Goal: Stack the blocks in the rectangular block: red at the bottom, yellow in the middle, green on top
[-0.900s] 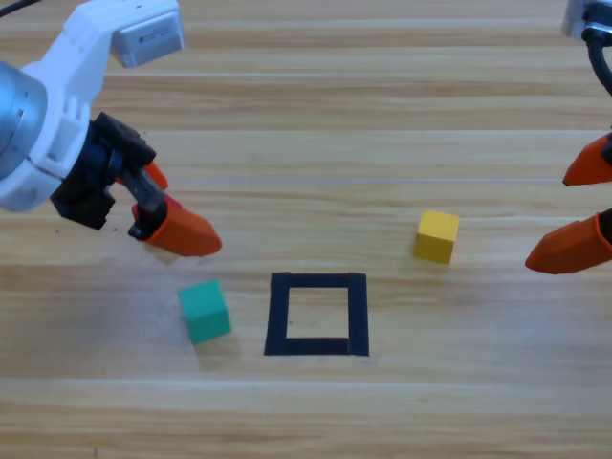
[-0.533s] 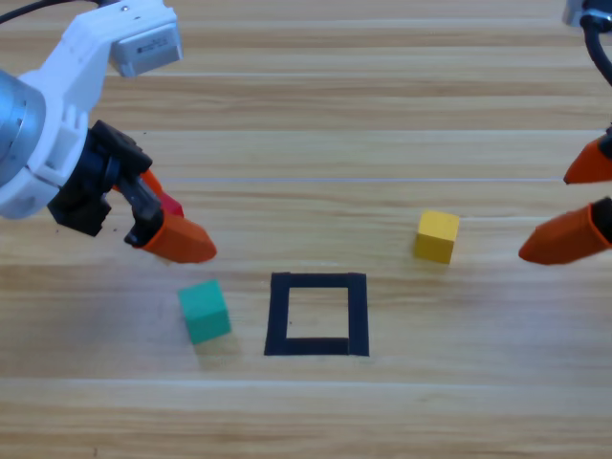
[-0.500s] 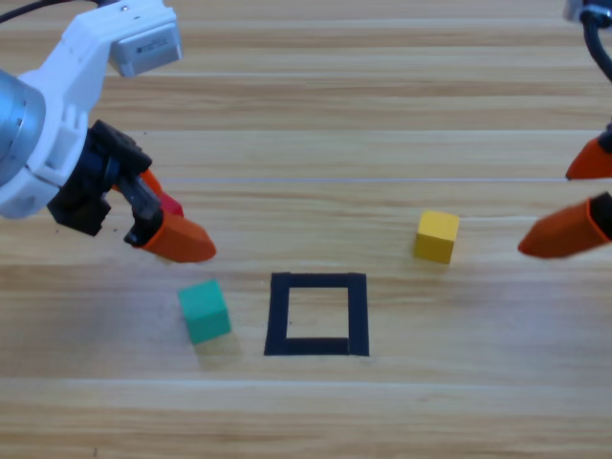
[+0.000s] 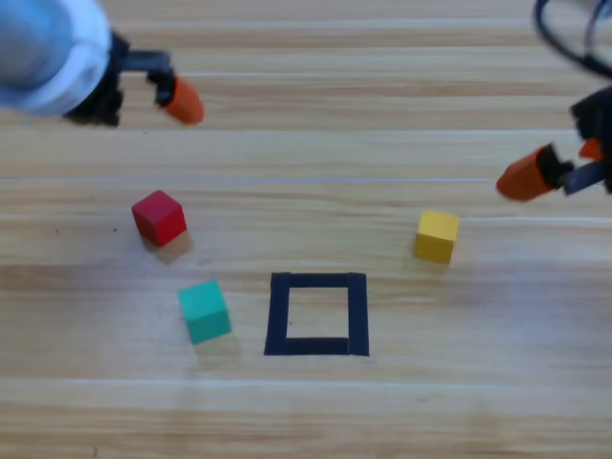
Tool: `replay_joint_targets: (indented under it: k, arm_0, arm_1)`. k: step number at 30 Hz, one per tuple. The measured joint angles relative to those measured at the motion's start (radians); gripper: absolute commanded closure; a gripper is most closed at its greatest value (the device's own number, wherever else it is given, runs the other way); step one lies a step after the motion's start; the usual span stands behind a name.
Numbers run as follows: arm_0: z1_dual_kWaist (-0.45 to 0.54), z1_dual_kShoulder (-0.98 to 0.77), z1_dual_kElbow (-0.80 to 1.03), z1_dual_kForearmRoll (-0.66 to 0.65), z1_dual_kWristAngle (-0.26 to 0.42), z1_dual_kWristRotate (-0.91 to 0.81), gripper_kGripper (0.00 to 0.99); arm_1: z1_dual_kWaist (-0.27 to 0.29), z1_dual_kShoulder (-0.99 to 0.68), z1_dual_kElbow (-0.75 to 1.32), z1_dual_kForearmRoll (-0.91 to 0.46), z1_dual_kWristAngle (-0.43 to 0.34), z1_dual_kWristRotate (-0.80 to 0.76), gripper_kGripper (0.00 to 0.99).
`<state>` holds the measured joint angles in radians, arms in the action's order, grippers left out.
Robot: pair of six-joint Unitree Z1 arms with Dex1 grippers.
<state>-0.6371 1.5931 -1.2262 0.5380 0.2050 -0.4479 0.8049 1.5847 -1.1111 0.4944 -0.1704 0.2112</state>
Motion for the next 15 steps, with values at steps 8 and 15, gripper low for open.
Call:
replay_joint_targets:
  k: [8, 15]
  arm_0:
    - [0.002, 0.283, -0.34, 0.317, -0.021, 0.117, 0.025]
    - [0.086, 0.319, -0.327, 0.324, -0.17, 0.363, 0.028]
  arm_1:
    - [-0.001, 0.233, -0.17, 0.107, 0.004, 0.197, 0.017]
    - [-0.013, 0.41, -0.275, 0.13, 0.048, 0.345, 0.001]
